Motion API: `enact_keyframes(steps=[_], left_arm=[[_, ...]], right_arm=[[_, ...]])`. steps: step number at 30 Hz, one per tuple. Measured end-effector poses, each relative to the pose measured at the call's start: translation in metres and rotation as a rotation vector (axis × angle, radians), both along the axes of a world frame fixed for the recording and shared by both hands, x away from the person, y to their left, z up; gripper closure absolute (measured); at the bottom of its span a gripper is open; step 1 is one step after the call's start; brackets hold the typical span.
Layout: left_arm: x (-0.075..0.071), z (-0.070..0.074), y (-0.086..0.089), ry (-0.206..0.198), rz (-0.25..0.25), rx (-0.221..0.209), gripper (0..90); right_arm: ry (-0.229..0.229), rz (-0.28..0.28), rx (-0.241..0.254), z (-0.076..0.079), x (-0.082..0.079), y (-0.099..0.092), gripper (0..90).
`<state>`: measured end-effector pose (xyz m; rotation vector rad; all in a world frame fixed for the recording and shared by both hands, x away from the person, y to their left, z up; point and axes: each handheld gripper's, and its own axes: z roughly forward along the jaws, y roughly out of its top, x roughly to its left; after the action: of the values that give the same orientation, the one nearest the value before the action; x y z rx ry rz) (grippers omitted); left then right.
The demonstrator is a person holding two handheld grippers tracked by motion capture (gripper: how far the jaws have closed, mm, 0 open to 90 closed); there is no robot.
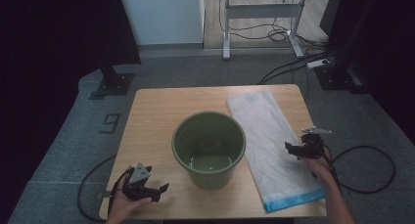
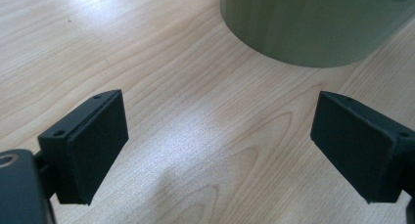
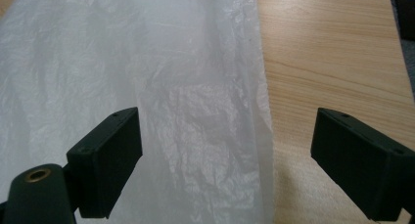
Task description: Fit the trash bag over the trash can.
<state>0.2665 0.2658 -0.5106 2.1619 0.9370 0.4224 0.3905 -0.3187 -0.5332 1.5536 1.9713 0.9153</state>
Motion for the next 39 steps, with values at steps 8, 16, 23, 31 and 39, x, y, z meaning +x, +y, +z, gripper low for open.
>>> enact_keyframes(steps=[8, 16, 23, 31, 39], left_arm=[[0.001, -0.001, -0.004, 0.005, -0.011, 0.002, 6.8], [0.0, -0.002, -0.004, 0.005, -0.009, 0.004, 7.1], [0.0, -0.001, -0.002, 0.003, -0.003, 0.003, 7.1], [0.001, 0.0, -0.001, 0.007, -0.008, -0.021, 7.3], [0.0, -0.001, -0.001, 0.009, -0.01, -0.013, 7.4]], right_arm=[[0.037, -0.016, 0.01, -0.007, 0.01, -0.004, 12.6], [0.056, 0.002, -0.044, -0.011, 0.01, 0.003, 15.1], [0.037, -0.027, -0.035, -0.009, 0.011, -0.002, 14.8], [0.068, -0.01, -0.056, -0.016, 0.012, 0.001, 15.7], [0.042, 0.078, -0.049, -0.011, 0.006, 0.011, 62.6]])
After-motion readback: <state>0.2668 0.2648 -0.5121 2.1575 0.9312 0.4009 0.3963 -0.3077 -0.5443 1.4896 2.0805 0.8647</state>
